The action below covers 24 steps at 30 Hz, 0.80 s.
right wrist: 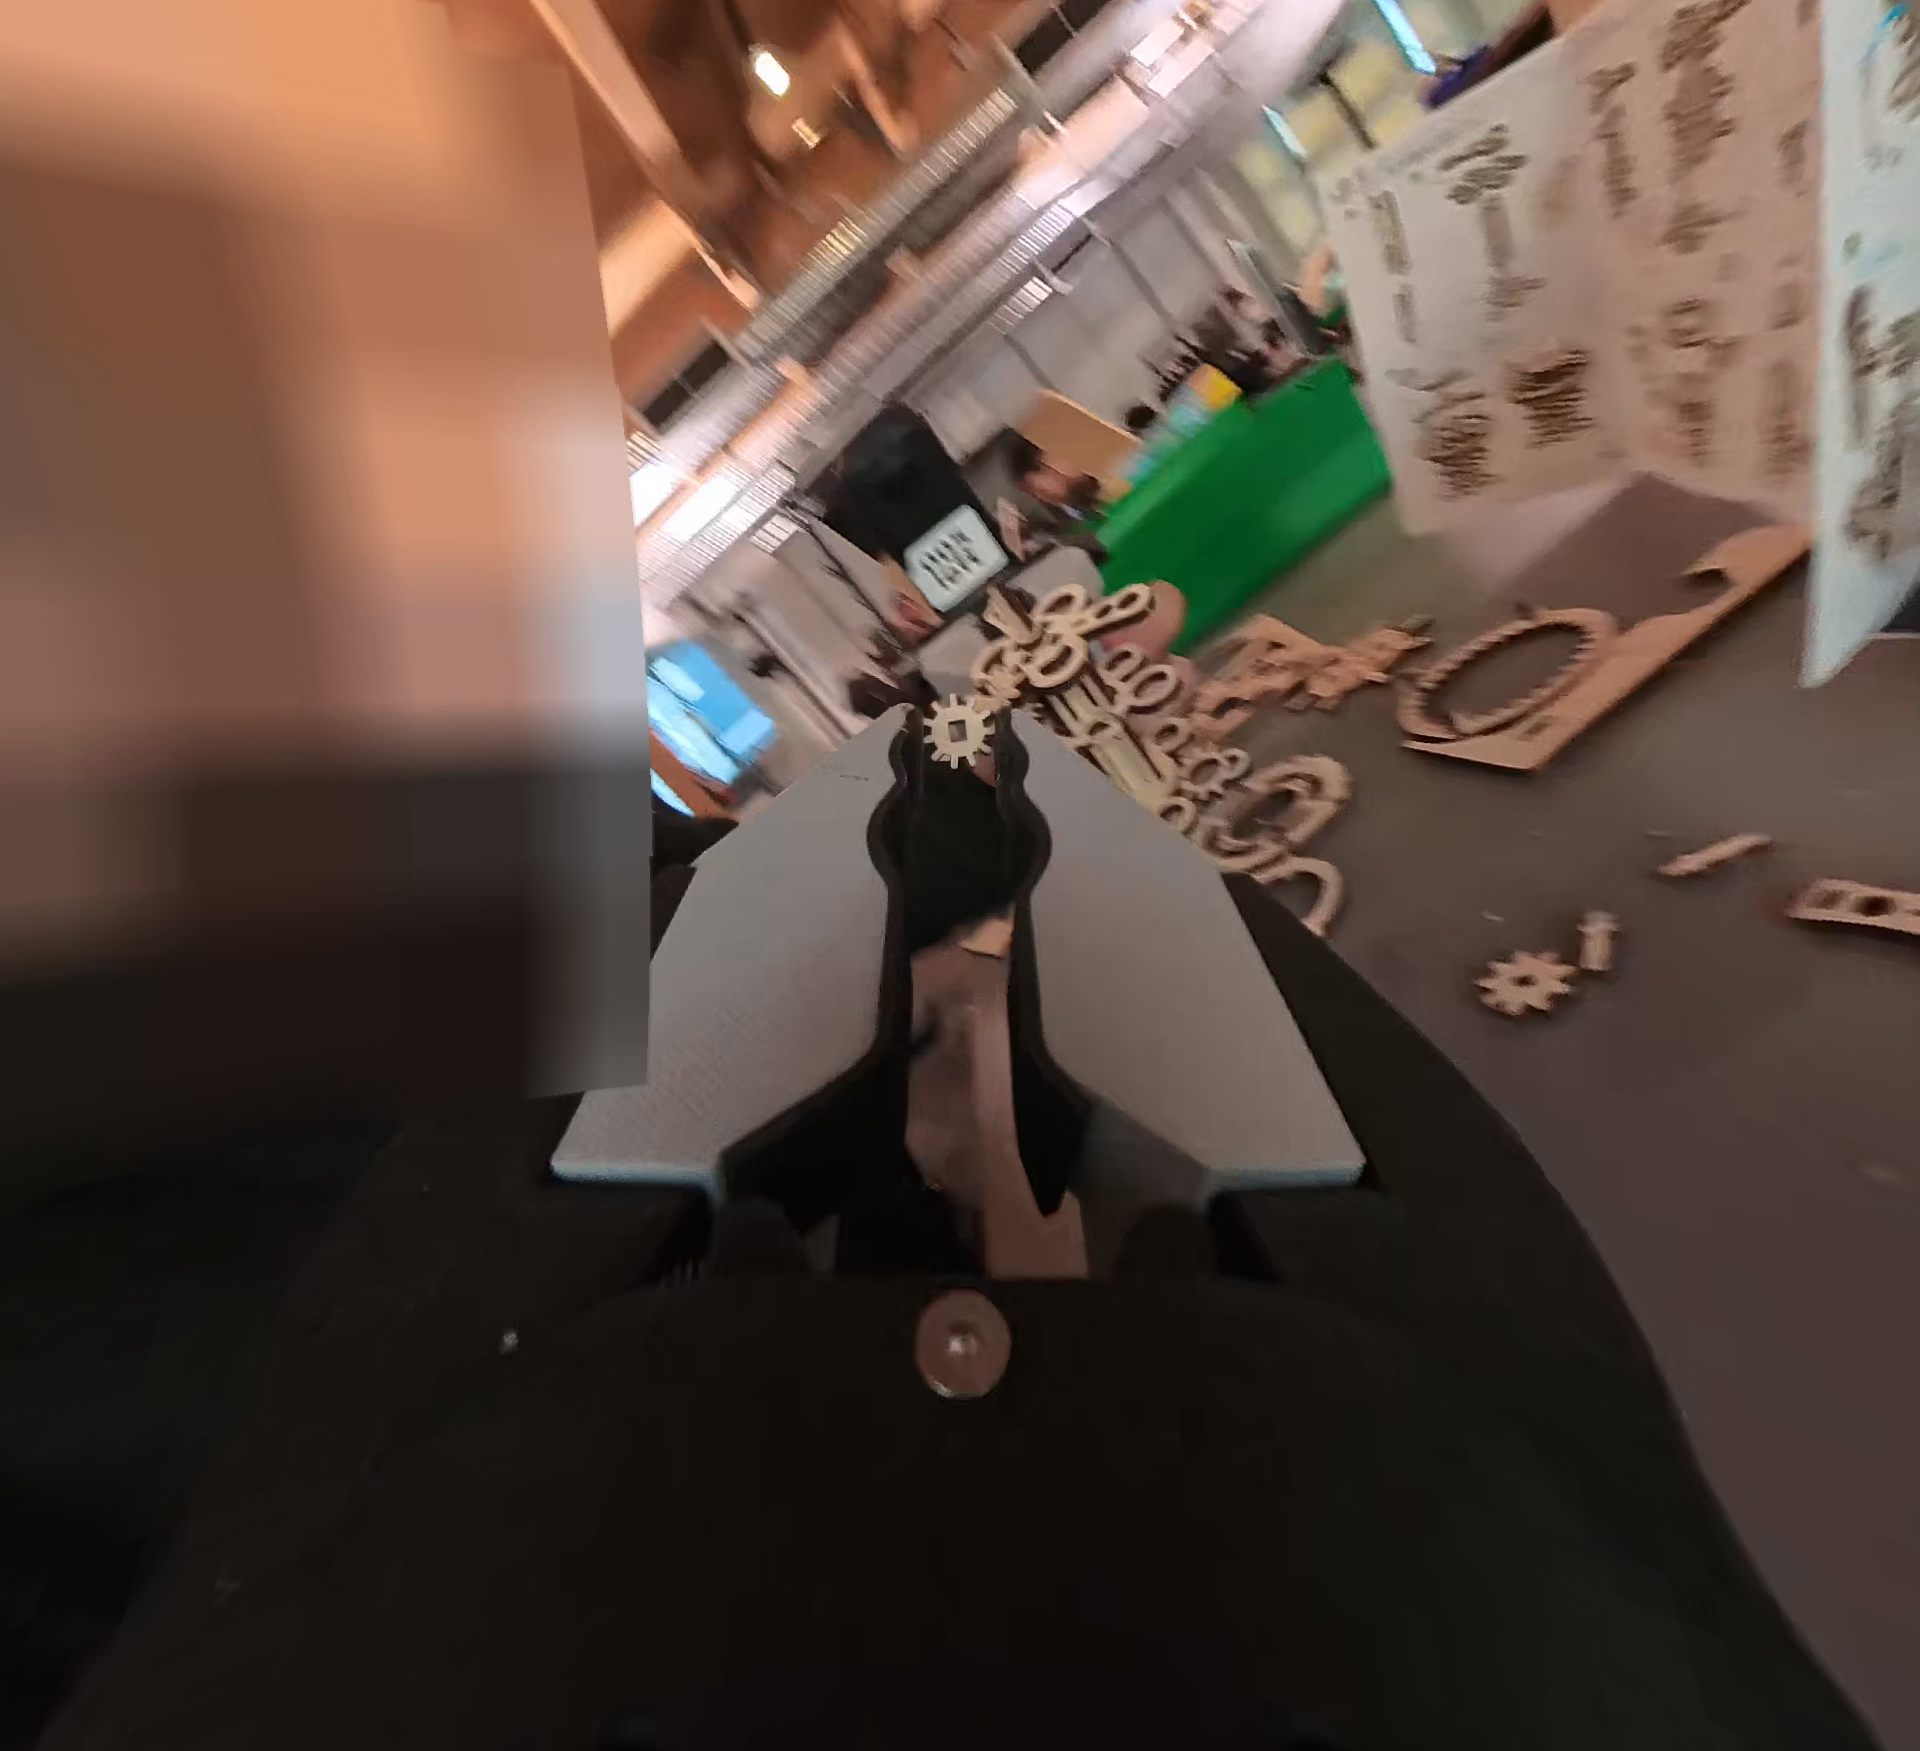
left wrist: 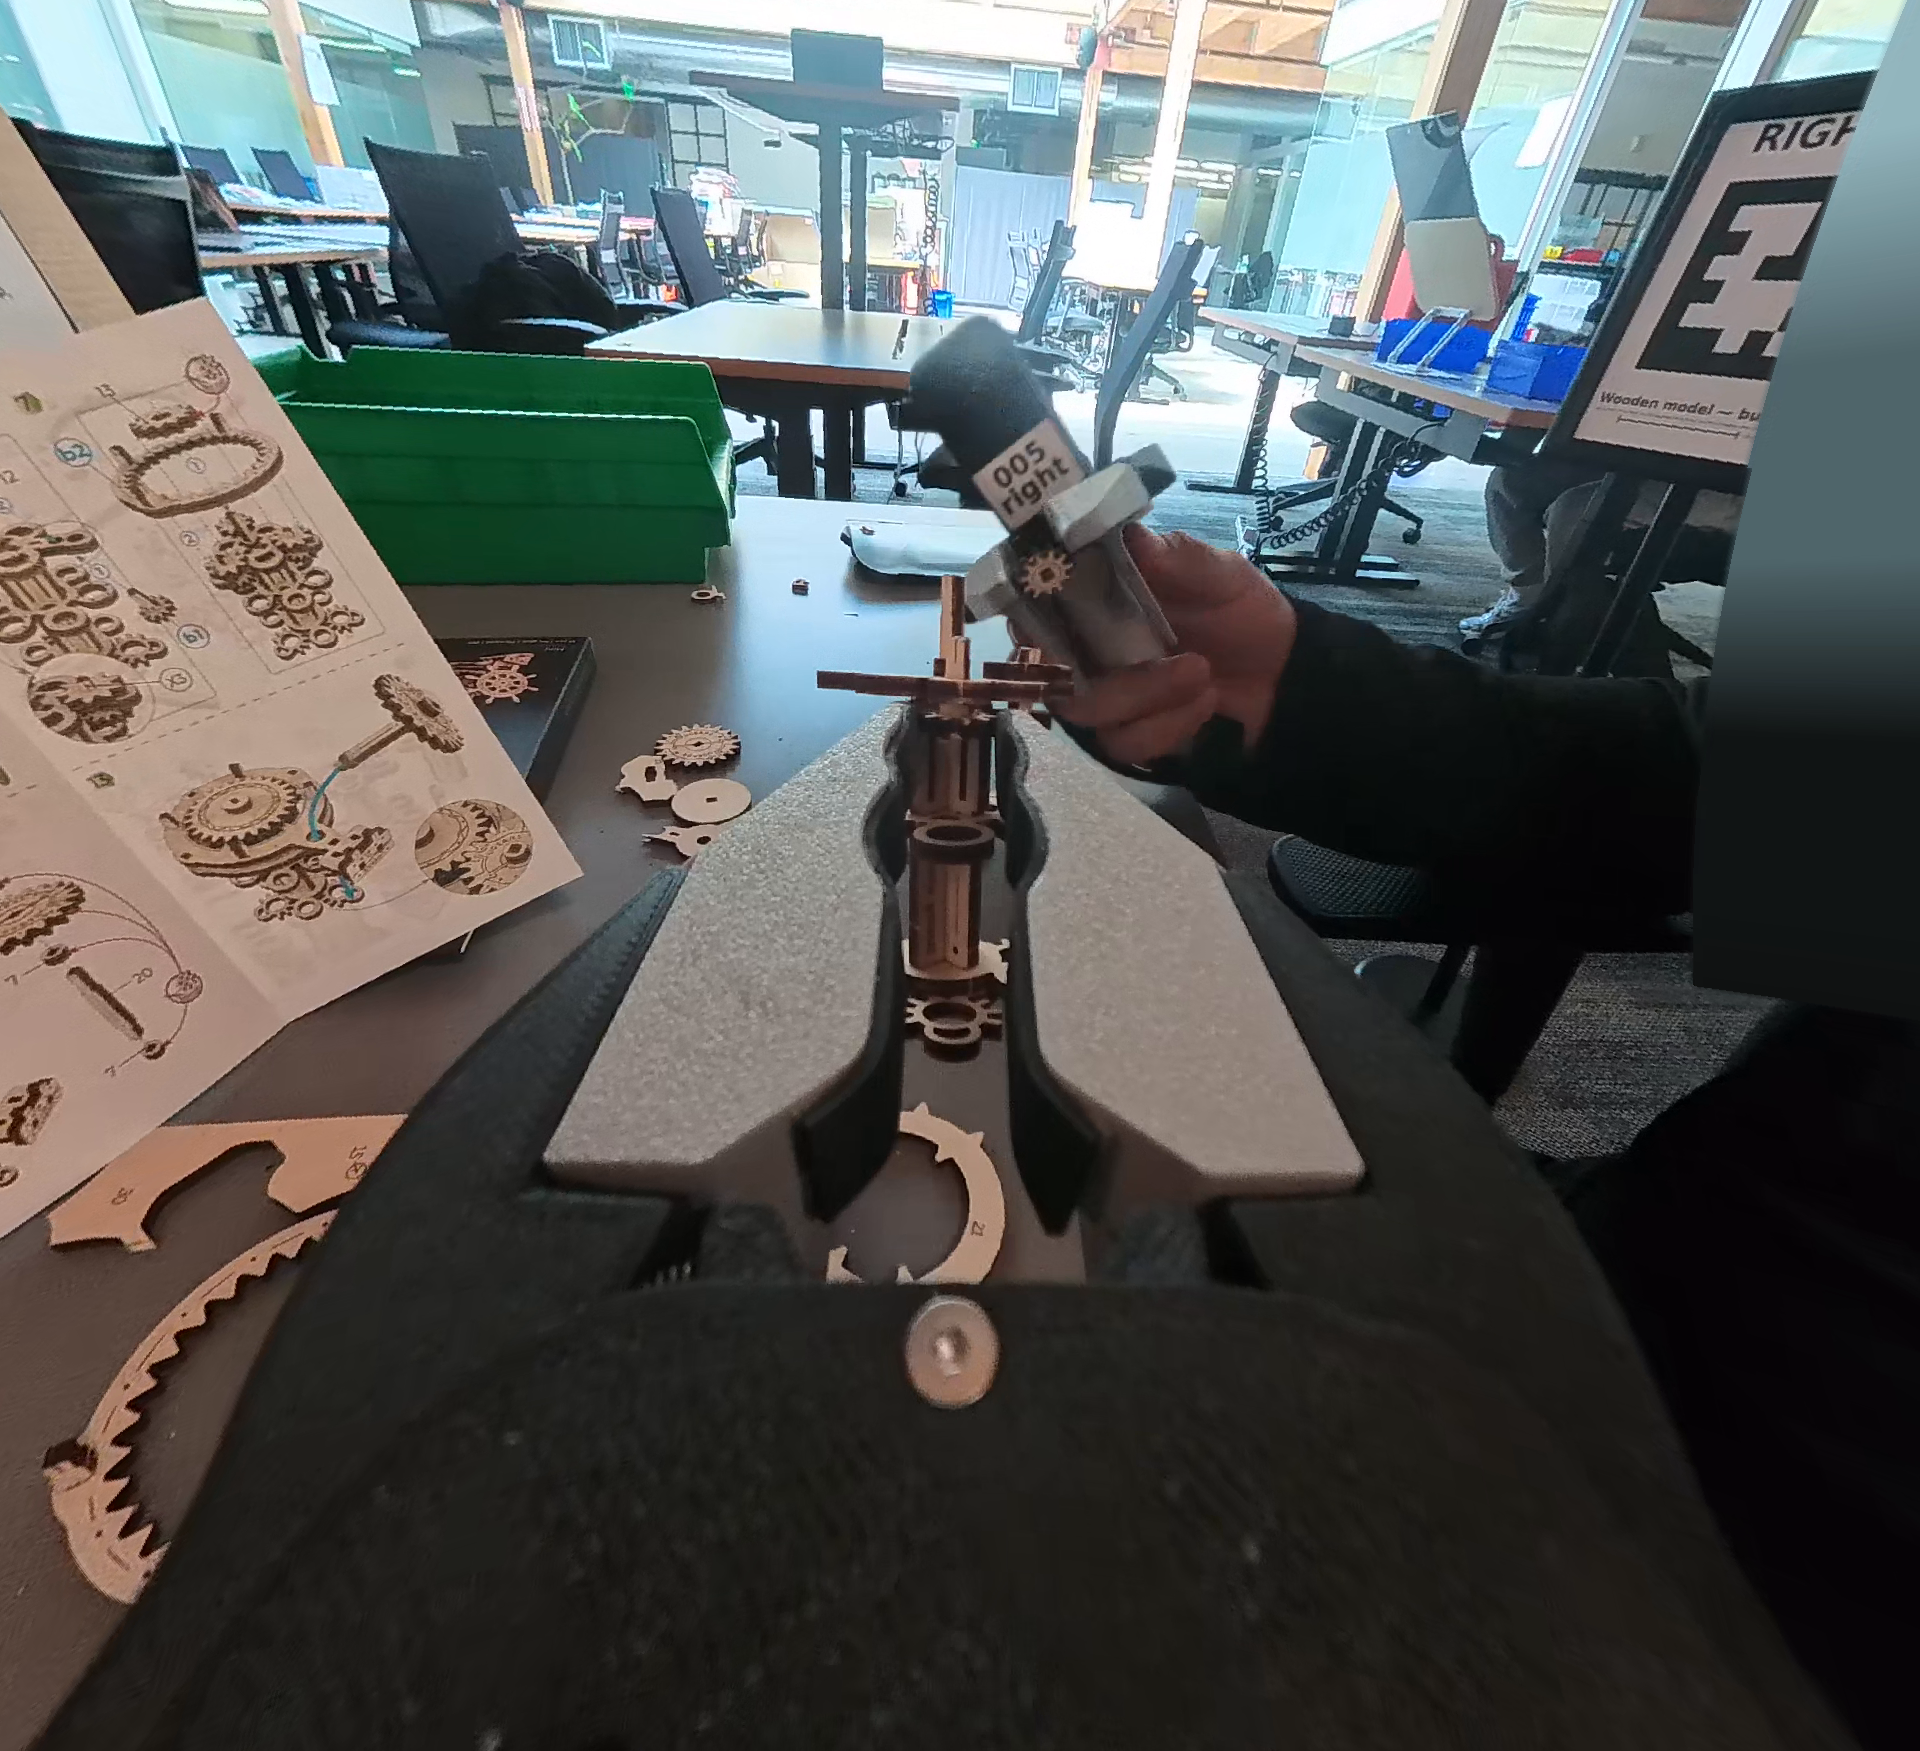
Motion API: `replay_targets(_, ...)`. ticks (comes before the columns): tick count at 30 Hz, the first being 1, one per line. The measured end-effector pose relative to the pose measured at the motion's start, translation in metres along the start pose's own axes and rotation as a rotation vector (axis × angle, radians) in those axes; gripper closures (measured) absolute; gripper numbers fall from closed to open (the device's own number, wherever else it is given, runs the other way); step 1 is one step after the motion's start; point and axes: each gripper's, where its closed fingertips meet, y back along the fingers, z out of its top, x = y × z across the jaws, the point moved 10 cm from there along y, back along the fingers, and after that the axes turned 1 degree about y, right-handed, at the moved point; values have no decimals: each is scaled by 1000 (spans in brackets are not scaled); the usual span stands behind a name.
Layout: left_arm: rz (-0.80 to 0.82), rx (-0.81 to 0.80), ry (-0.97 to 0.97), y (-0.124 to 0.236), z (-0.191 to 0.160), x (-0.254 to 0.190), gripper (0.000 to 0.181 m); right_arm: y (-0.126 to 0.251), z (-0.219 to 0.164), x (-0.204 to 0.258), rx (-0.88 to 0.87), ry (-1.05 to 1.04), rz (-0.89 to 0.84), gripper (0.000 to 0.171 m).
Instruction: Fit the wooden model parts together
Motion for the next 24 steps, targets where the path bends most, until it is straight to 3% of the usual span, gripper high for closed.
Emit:
replay_targets(1,0,0,-1,0,0,0,171,0,0,2,25,26,-36,162)
replay_targets(10,3,1,-4,0,0,0,171,-8,-17,5,355,253,-407,161)
replay_targets(17,-9,6,27,5,-4,-1,171,-16,-23,1,416,319,-459,161)
replay_targets(24,17,-14,-31,26,3,-5,171,-36,-21,-8,438,525,-490,161)
